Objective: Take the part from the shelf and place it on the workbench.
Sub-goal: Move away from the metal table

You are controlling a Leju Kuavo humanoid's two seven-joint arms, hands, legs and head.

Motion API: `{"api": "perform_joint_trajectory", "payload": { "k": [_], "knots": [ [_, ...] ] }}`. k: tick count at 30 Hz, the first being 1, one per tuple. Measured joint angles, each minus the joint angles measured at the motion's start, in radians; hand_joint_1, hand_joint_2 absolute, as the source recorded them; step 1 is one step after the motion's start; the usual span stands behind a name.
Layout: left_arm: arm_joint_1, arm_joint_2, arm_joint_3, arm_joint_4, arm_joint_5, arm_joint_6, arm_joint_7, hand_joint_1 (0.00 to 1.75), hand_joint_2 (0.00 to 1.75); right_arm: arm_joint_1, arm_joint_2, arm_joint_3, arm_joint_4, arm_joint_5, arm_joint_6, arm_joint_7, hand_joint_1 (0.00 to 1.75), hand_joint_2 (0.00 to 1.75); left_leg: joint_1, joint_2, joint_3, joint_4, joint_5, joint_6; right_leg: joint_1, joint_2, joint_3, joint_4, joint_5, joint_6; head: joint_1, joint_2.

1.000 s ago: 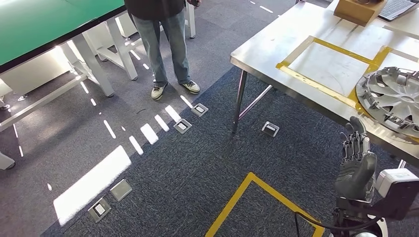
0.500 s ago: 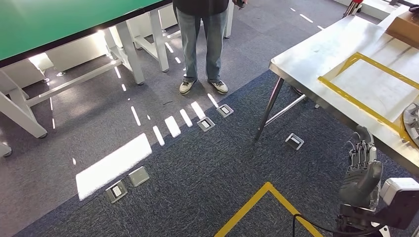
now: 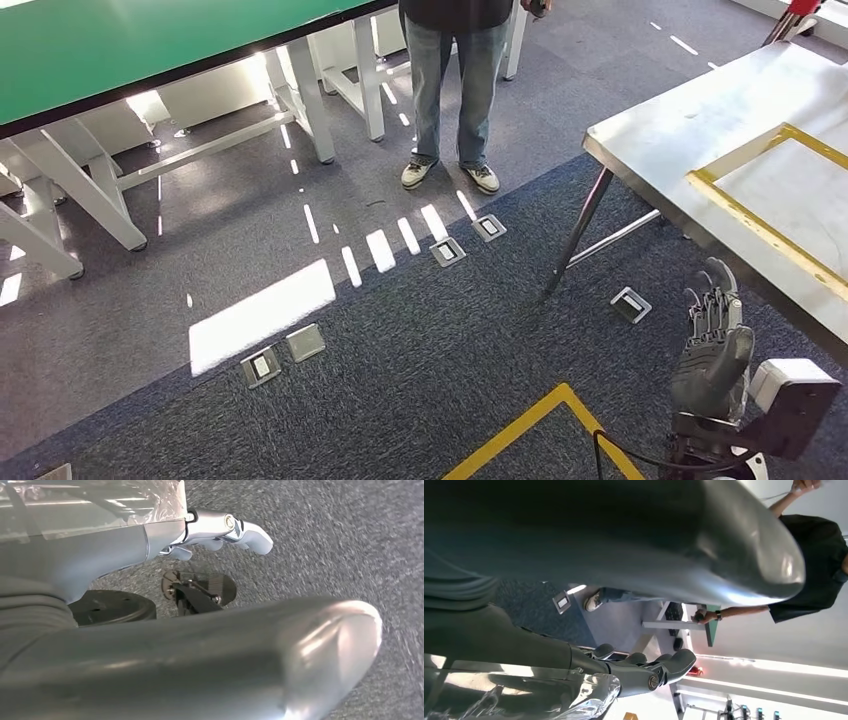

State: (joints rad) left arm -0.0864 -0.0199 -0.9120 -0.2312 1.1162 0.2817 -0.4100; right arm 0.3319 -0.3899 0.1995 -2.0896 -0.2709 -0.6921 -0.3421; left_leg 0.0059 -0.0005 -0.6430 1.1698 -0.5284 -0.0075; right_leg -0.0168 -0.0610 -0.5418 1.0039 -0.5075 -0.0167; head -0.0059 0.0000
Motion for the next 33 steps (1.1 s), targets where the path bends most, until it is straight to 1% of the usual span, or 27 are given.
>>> {"api": "perform_joint_trajectory", "payload": {
  "k": [1, 2, 3, 4, 6, 7, 8, 10, 11, 12, 13, 14, 15, 16, 17, 18, 19, 21, 23, 25, 26, 27, 28, 29, 30, 32, 33],
  "knots": [
    [-0.001, 0.000, 0.000, 0.000, 0.000, 0.001, 0.000, 0.00, 0.00, 0.001, 0.002, 0.000, 0.002, 0.000, 0.000, -0.003, 0.00, 0.00, -0.005, 0.018, 0.032, -0.061, 0.022, 0.006, 0.002, -0.009, 0.002, 0.001, -0.003, 0.003, -0.004, 0.000],
    [-0.003, 0.000, 0.000, 0.000, 0.000, 0.002, 0.000, 0.00, 0.00, 0.003, 0.004, 0.000, 0.003, 0.000, 0.000, -0.005, 0.00, 0.00, -0.011, 0.034, 0.058, -0.109, 0.031, 0.014, 0.005, -0.017, 0.003, 0.003, -0.005, 0.007, -0.009, 0.000],
    [-0.005, 0.001, 0.000, 0.000, 0.000, 0.003, 0.000, 0.00, 0.00, 0.005, 0.006, 0.001, 0.005, 0.000, 0.000, -0.007, 0.00, 0.00, -0.016, 0.047, 0.070, -0.134, 0.031, 0.022, 0.007, -0.025, 0.003, 0.004, -0.007, 0.012, -0.012, 0.000],
    [-0.006, 0.001, 0.000, 0.000, 0.000, 0.004, 0.000, 0.00, 0.00, 0.007, 0.008, 0.002, 0.007, 0.001, 0.000, -0.008, 0.00, 0.00, -0.020, 0.047, 0.072, -0.141, 0.027, 0.027, 0.008, -0.034, 0.002, 0.003, -0.008, 0.017, -0.013, 0.000],
    [-0.002, 0.001, 0.000, 0.000, 0.000, 0.005, -0.001, 0.00, 0.00, 0.008, 0.010, 0.003, 0.009, 0.001, 0.000, -0.010, 0.00, 0.00, -0.018, 0.032, 0.073, -0.152, 0.032, 0.038, 0.007, -0.044, 0.004, 0.004, -0.012, 0.028, -0.013, 0.000],
    [0.000, 0.001, 0.000, 0.000, 0.000, 0.006, -0.001, 0.00, 0.00, 0.008, 0.012, 0.005, 0.010, 0.001, 0.000, -0.012, 0.00, 0.00, -0.015, 0.023, 0.075, -0.159, 0.036, 0.043, 0.006, -0.032, 0.002, 0.013, -0.022, 0.032, -0.012, 0.000],
    [0.000, 0.000, 0.000, 0.000, 0.000, 0.006, -0.001, 0.00, 0.00, 0.008, 0.012, 0.006, 0.010, 0.002, 0.000, -0.014, 0.00, 0.00, -0.012, 0.015, 0.077, -0.165, 0.040, 0.048, 0.005, -0.011, -0.009, 0.039, -0.042, 0.037, -0.008, 0.000],
    [-0.002, 0.000, 0.000, 0.000, 0.000, 0.008, -0.002, 0.00, 0.00, 0.011, 0.014, 0.008, 0.013, 0.003, 0.000, -0.017, 0.00, 0.00, -0.009, -0.002, 0.078, -0.169, 0.043, 0.053, 0.002, 0.038, -0.059, 0.148, -0.099, 0.041, 0.004, 0.000],
    [-0.004, -0.001, 0.000, 0.000, 0.000, 0.008, -0.002, 0.00, 0.00, 0.013, 0.015, 0.010, 0.015, 0.004, 0.000, -0.017, 0.00, 0.00, -0.009, -0.012, 0.078, -0.169, 0.044, 0.054, 0.001, 0.048, -0.090, 0.208, -0.122, 0.043, 0.009, 0.000],
    [-0.004, -0.001, -0.001, 0.000, 0.000, 0.009, -0.001, 0.00, 0.00, 0.014, 0.016, 0.011, 0.018, 0.007, 0.000, -0.017, 0.00, 0.00, -0.009, -0.023, 0.078, -0.168, 0.044, 0.054, 0.001, 0.053, -0.112, 0.248, -0.128, 0.044, 0.013, 0.000],
    [-0.003, -0.001, -0.001, 0.000, 0.000, 0.010, 0.000, 0.00, 0.00, 0.015, 0.017, 0.012, 0.020, 0.010, 0.000, -0.016, 0.00, 0.00, -0.009, -0.034, 0.078, -0.166, 0.043, 0.053, 0.000, 0.054, -0.119, 0.256, -0.116, 0.046, 0.015, 0.000],
    [-0.003, -0.001, -0.001, 0.000, 0.000, 0.011, 0.001, 0.00, 0.00, 0.016, 0.018, 0.012, 0.022, 0.013, 0.000, -0.015, 0.00, 0.00, -0.008, -0.045, 0.078, -0.164, 0.042, 0.052, -0.002, 0.056, -0.109, 0.226, -0.087, 0.047, 0.018, 0.000],
    [-0.003, -0.001, -0.001, 0.000, 0.000, 0.011, 0.001, 0.00, 0.00, 0.016, 0.019, 0.013, 0.023, 0.016, 0.000, -0.014, 0.00, 0.00, -0.007, -0.057, 0.078, -0.160, 0.041, 0.049, -0.005, 0.064, -0.086, 0.169, -0.048, 0.047, 0.020, 0.000],
    [-0.003, -0.001, -0.001, 0.000, 0.000, 0.012, 0.002, 0.00, 0.00, 0.016, 0.020, 0.014, 0.024, 0.017, 0.000, -0.014, 0.00, 0.00, -0.007, -0.067, 0.076, -0.156, 0.039, 0.045, -0.009, 0.083, -0.060, 0.110, -0.021, 0.048, 0.023, 0.000],
    [-0.004, -0.001, -0.001, 0.000, 0.000, 0.012, 0.003, 0.00, 0.00, 0.018, 0.021, 0.014, 0.024, 0.017, 0.000, -0.014, 0.00, 0.00, -0.007, -0.079, 0.072, -0.150, 0.037, 0.040, -0.013, 0.103, -0.038, 0.059, -0.005, 0.047, 0.024, 0.000],
    [-0.005, -0.001, -0.001, 0.000, 0.000, 0.012, 0.004, 0.00, 0.00, 0.021, 0.022, 0.015, 0.025, 0.018, 0.000, -0.014, 0.00, 0.00, -0.007, -0.089, 0.066, -0.145, 0.037, 0.034, -0.014, 0.119, -0.025, 0.030, -0.001, 0.045, 0.025, 0.000],
    [-0.005, -0.001, -0.001, 0.000, 0.000, 0.012, 0.004, 0.00, 0.00, 0.024, 0.023, 0.016, 0.026, 0.018, 0.000, -0.014, 0.00, 0.00, -0.005, -0.099, 0.060, -0.143, 0.038, 0.027, -0.013, 0.126, -0.022, 0.021, -0.007, 0.041, 0.025, 0.000],
    [-0.002, -0.001, -0.002, 0.000, 0.001, 0.012, 0.006, 0.00, 0.00, 0.026, 0.025, 0.016, 0.026, 0.018, 0.000, -0.015, 0.00, 0.00, 0.000, -0.111, 0.053, -0.142, 0.041, 0.015, -0.010, 0.110, -0.021, 0.015, -0.004, 0.027, 0.023, 0.000],
    [0.000, -0.001, -0.002, 0.000, 0.001, 0.012, 0.006, 0.00, 0.00, 0.026, 0.026, 0.016, 0.026, 0.019, 0.000, -0.015, 0.00, 0.00, 0.000, -0.079, 0.038, -0.111, 0.018, 0.005, -0.010, 0.088, -0.013, 0.006, -0.001, 0.013, 0.016, 0.000],
    [-0.003, -0.001, -0.002, 0.000, 0.001, 0.013, 0.006, 0.00, 0.00, 0.029, 0.028, 0.017, 0.026, 0.019, 0.000, -0.016, 0.00, 0.00, 0.001, -0.032, -0.008, -0.008, -0.036, -0.002, -0.007, 0.063, -0.007, 0.003, -0.001, 0.003, 0.005, 0.000],
    [-0.004, -0.001, -0.002, 0.000, 0.001, 0.013, 0.006, 0.00, 0.00, 0.030, 0.029, 0.017, 0.026, 0.019, 0.000, -0.016, 0.00, 0.00, 0.002, -0.023, -0.035, 0.054, -0.061, -0.004, -0.005, 0.050, -0.006, 0.004, -0.003, -0.001, 0.002, 0.000],
    [-0.004, -0.002, -0.002, 0.000, 0.001, 0.012, 0.007, 0.00, 0.00, 0.030, 0.030, 0.017, 0.026, 0.019, 0.000, -0.016, 0.00, 0.00, 0.002, -0.019, -0.054, 0.099, -0.074, -0.004, -0.003, 0.038, -0.006, 0.005, -0.005, -0.003, 0.001, 0.000],
    [-0.003, -0.002, -0.002, 0.000, 0.001, 0.010, 0.007, 0.00, 0.00, 0.029, 0.031, 0.017, 0.027, 0.019, 0.000, -0.016, 0.00, 0.00, 0.002, -0.017, -0.060, 0.113, -0.070, -0.004, -0.001, 0.026, -0.005, 0.007, -0.007, -0.004, 0.000, 0.000],
    [-0.002, -0.002, -0.002, 0.000, 0.001, 0.008, 0.008, 0.00, 0.00, 0.029, 0.031, 0.017, 0.027, 0.019, 0.000, -0.016, 0.00, 0.00, 0.002, -0.015, -0.047, 0.090, -0.049, -0.001, 0.000, 0.016, -0.003, 0.008, -0.010, -0.003, -0.002, 0.000],
    [-0.001, -0.002, -0.002, 0.000, 0.002, 0.006, 0.008, 0.00, 0.00, 0.029, 0.032, 0.017, 0.027, 0.019, 0.000, -0.016, 0.00, 0.00, 0.001, -0.009, -0.019, 0.037, -0.017, 0.004, 0.001, 0.006, 0.000, 0.008, -0.012, -0.002, -0.006, 0.000],
    [-0.003, -0.002, -0.002, 0.000, 0.002, 0.004, 0.009, 0.00, 0.00, 0.029, 0.032, 0.016, 0.027, 0.019, 0.000, -0.015, 0.00, 0.00, -0.010, 0.029, 0.041, -0.081, 0.026, 0.018, 0.005, -0.013, 0.006, 0.008, -0.018, 0.003, -0.013, 0.000],
    [-0.005, -0.002, -0.002, 0.000, 0.003, 0.003, 0.009, 0.00, 0.00, 0.029, 0.032, 0.016, 0.027, 0.019, 0.000, -0.014, 0.00, 0.00, -0.016, 0.046, 0.061, -0.118, 0.030, 0.025, 0.007, -0.022, 0.007, 0.008, -0.019, 0.007, -0.017, 0.000]
  ]
}}
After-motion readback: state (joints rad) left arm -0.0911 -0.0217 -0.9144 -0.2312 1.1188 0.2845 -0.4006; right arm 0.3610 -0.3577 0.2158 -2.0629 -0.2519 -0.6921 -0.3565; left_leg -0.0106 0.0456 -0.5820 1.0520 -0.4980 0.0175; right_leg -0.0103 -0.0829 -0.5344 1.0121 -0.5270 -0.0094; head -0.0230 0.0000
